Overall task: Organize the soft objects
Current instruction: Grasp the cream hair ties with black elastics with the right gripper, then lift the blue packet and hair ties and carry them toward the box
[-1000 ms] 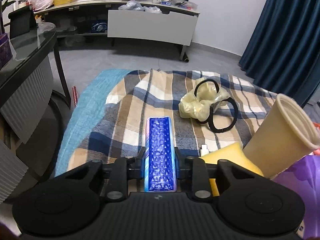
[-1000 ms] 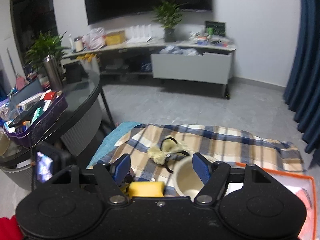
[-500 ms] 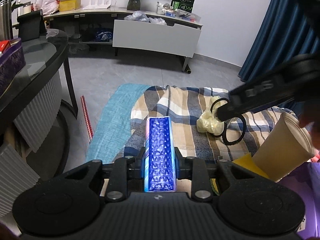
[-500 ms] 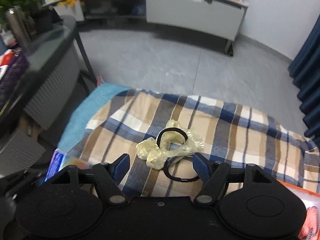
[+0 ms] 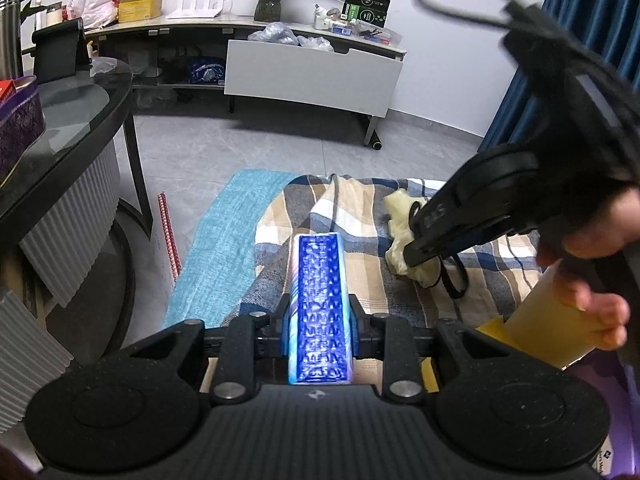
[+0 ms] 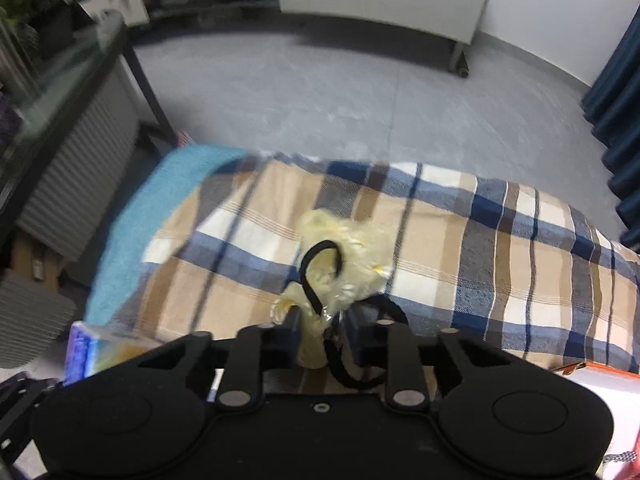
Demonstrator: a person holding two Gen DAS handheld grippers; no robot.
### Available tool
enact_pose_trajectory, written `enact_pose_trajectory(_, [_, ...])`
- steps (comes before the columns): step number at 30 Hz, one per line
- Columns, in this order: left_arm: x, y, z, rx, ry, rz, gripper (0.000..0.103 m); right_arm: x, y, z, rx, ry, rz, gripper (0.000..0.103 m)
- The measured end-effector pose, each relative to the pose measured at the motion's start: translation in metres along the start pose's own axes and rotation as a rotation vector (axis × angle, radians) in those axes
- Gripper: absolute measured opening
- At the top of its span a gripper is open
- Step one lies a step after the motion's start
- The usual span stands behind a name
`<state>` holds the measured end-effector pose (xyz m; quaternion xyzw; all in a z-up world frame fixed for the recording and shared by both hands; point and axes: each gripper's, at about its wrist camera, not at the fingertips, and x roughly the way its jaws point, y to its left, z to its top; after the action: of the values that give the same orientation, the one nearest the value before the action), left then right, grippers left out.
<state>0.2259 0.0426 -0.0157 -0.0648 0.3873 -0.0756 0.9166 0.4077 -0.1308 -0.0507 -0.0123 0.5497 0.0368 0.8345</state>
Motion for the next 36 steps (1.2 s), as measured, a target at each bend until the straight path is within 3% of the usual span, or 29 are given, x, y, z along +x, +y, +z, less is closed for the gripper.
enact_pose_trajectory(7, [-0.021, -0.003, -0.001, -0.02, -0.052, -0.008, 0.028, -0.066, -0.006, -0.027, 0.049, -0.146, 0.064, 0.023])
enact_pose_trajectory(12, [-0.049, -0.014, -0.005, -0.018, -0.08, 0.01, 0.028, -0.124, -0.008, -0.071, 0.06, -0.276, 0.105, 0.023])
enact_pose_trajectory(18, [-0.097, -0.042, -0.018, 0.02, -0.143, 0.014, 0.028, -0.176, -0.009, -0.13, 0.074, -0.408, 0.088, 0.024])
enact_pose_trajectory(26, [-0.121, -0.061, -0.033, 0.038, -0.143, 0.031, 0.028, -0.201, -0.01, -0.187, 0.118, -0.459, 0.087, 0.024])
enact_pose_trajectory(36, [-0.137, -0.073, -0.042, 0.043, -0.149, 0.047, 0.028, -0.22, -0.013, -0.217, 0.104, -0.509, 0.078, 0.024])
